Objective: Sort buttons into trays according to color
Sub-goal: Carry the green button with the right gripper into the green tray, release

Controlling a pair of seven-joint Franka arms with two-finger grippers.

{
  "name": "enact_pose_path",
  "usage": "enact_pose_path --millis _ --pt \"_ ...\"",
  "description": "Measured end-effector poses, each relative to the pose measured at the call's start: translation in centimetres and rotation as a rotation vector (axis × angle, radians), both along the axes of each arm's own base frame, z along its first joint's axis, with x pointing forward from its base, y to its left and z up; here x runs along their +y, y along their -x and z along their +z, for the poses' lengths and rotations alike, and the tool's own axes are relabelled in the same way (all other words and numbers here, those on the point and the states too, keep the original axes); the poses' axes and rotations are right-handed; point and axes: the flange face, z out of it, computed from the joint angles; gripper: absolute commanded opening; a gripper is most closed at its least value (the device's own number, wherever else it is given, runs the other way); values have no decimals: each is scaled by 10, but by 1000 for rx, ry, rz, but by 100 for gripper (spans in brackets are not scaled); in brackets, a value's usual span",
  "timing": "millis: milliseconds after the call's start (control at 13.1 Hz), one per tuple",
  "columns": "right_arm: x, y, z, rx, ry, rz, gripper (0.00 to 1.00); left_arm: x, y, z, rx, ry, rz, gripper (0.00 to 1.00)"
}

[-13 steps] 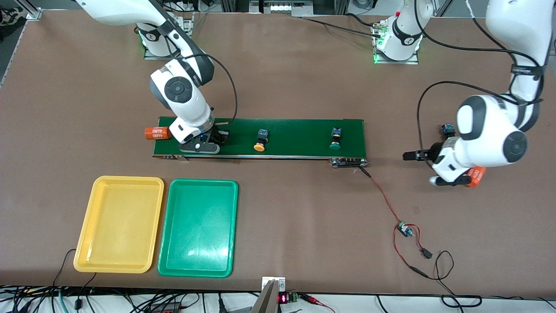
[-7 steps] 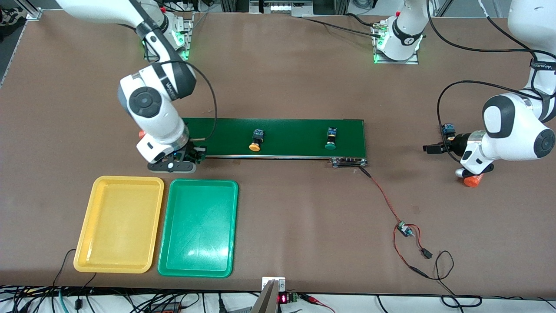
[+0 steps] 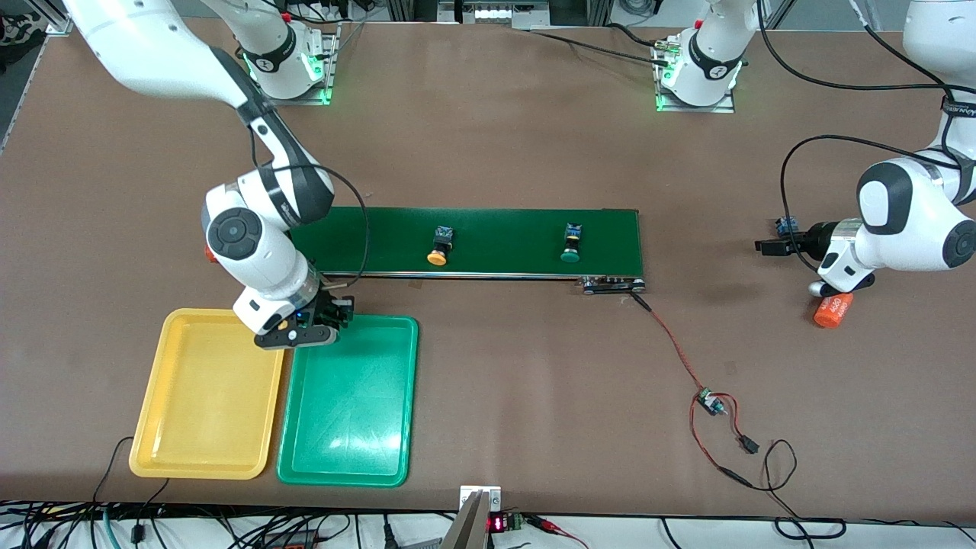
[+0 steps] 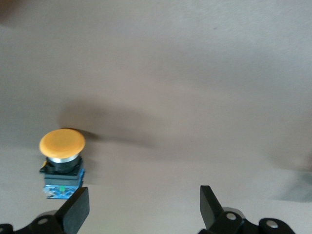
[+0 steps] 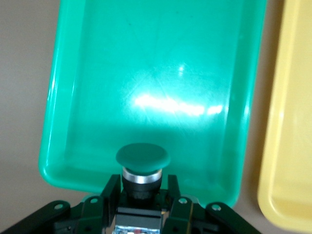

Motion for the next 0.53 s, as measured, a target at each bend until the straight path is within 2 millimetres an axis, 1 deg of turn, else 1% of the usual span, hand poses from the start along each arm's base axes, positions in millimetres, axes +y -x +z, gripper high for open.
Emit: enact_pose_path --millis 76,229,305,382,534 --pt "-3 -3 -16 3 2 29 11 5 5 -3 8 3 6 100" --pt "-17 -8 -46 15 20 92 13 12 16 -11 28 13 15 100" --pt "-23 -12 -54 14 27 115 13 13 20 -14 35 16 16 100" --pt "-28 -16 -58 5 30 136 13 14 23 -17 40 17 11 100" --pt "-30 -21 -59 -16 28 156 15 15 30 -24 37 14 -7 100"
